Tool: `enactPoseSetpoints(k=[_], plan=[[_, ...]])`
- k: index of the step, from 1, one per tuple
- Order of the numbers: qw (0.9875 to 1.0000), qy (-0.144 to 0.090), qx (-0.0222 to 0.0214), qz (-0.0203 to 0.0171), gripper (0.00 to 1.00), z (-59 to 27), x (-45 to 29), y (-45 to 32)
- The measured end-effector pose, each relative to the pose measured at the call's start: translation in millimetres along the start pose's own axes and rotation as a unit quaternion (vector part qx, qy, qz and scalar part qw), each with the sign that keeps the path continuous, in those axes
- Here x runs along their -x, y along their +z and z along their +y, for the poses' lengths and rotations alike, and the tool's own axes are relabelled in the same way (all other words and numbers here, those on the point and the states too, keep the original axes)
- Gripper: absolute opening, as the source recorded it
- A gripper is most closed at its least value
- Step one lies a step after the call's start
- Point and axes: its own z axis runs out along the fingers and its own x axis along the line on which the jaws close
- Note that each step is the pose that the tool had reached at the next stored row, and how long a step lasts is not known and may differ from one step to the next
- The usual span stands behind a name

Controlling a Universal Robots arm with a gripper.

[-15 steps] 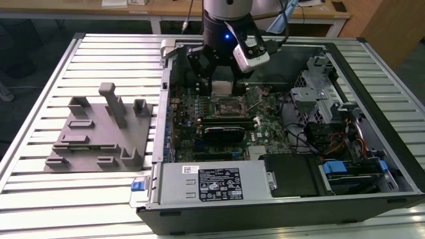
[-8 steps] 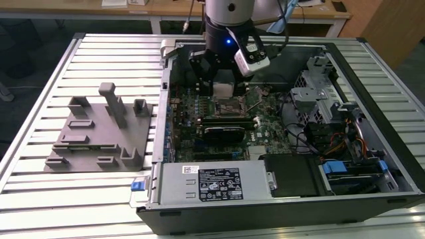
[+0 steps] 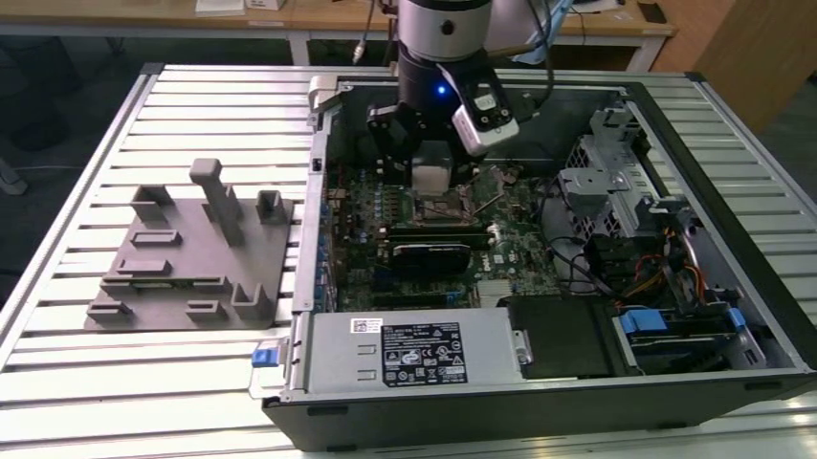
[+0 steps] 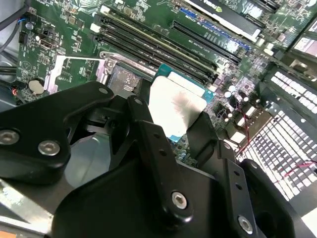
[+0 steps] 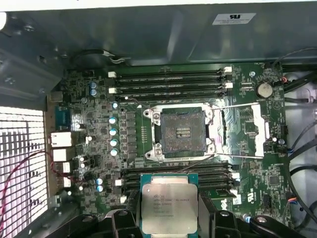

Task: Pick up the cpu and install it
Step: 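Pick up the cpu and move it towards the insertion slot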

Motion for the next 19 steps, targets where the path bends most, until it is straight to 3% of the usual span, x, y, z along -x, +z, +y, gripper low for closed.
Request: enactPoseSetpoints(k=[10,19], plan=[[1.0,0.0,-0.0002,0.0,0.54,8.2,3.3,14.2],[1.0,0.0,-0.0002,0.0,0.54,19.2,7.2,20.0]])
